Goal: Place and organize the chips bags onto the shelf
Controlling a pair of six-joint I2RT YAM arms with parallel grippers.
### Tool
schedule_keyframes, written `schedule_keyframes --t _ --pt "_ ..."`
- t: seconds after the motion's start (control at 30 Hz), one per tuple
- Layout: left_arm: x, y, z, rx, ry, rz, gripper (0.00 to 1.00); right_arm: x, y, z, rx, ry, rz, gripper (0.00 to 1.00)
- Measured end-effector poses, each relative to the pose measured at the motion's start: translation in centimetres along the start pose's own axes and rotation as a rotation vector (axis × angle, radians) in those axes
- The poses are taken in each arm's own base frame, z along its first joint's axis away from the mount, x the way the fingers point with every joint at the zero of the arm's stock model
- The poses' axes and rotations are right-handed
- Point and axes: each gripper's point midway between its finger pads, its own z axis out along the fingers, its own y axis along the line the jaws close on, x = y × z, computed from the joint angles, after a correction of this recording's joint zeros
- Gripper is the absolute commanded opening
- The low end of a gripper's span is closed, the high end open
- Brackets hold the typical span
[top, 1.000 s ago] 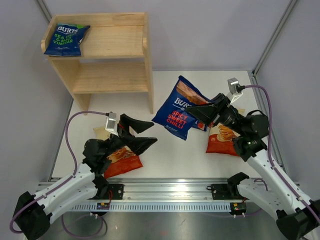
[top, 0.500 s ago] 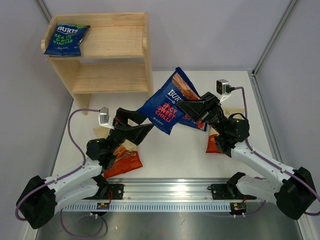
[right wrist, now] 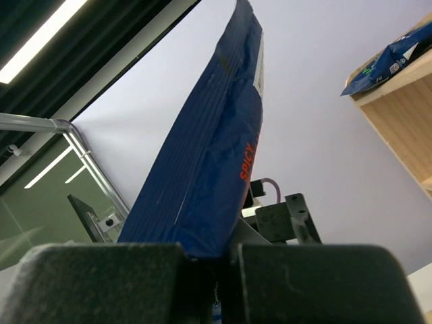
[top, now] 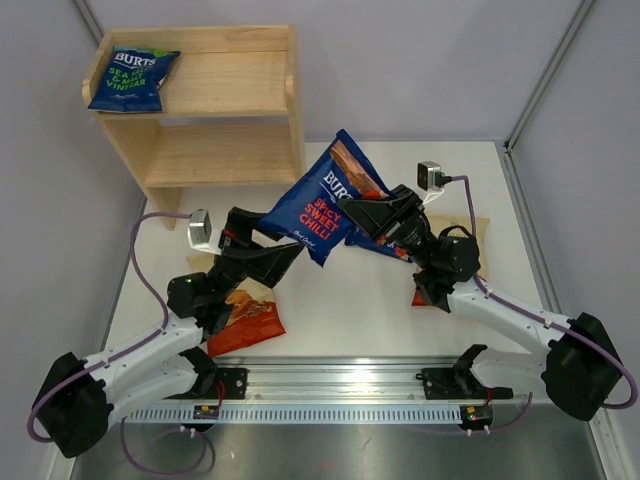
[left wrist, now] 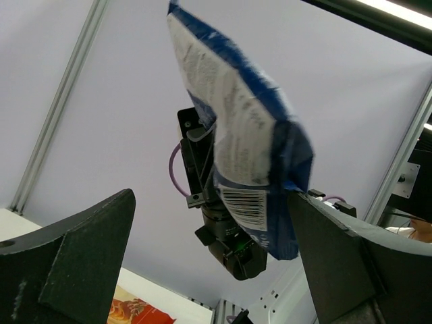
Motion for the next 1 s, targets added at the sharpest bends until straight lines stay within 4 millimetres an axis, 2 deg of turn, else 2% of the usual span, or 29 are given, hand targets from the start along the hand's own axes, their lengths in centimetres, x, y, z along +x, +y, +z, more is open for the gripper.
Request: schedule_keyframes --t 0.23,0.43,0.63,0.7,0.77,0.8,0.9,1.0 --pt "-2.0 -2.5 -0.7 0.063 -0.057 0.037 0.99 -0.7 0.7 0.1 0.028 -0.001 -0.081 0.00" --pt "-2.3 -2.8 -0.6 0.072 -0.065 0.041 0.99 -1.0 2.1 1.6 -0.047 0.013 -0.096 0.00" --pt "-2.6 -2.5 1.1 0.072 -0.063 0.020 0.98 1.1 -1.4 1.8 -0.012 0.069 -0.030 0.00" --pt "-2.8 -2.5 1.4 0.074 -0.066 0.018 0.86 1.5 -2.2 1.8 0.004 0.077 -0.016 0.00" --pt "-2.9 -2.6 1.5 0.074 -0.066 0.016 0.76 1.5 -2.0 1.8 -0.002 0.080 -0.017 0.00" --pt "-2.9 -2.6 1.6 0.073 -0.067 0.016 0.62 1.5 -1.8 1.8 -0.010 0.082 -0.019 0.00" --pt "-2.9 -2.1 1.7 0.051 -0.069 0.014 0.39 1.6 -1.4 1.7 -0.026 0.087 -0.022 0.00" --pt "-2.9 -1.5 1.9 0.020 -0.070 0.009 0.28 1.5 -1.3 1.7 -0.030 0.086 -0.020 0.00"
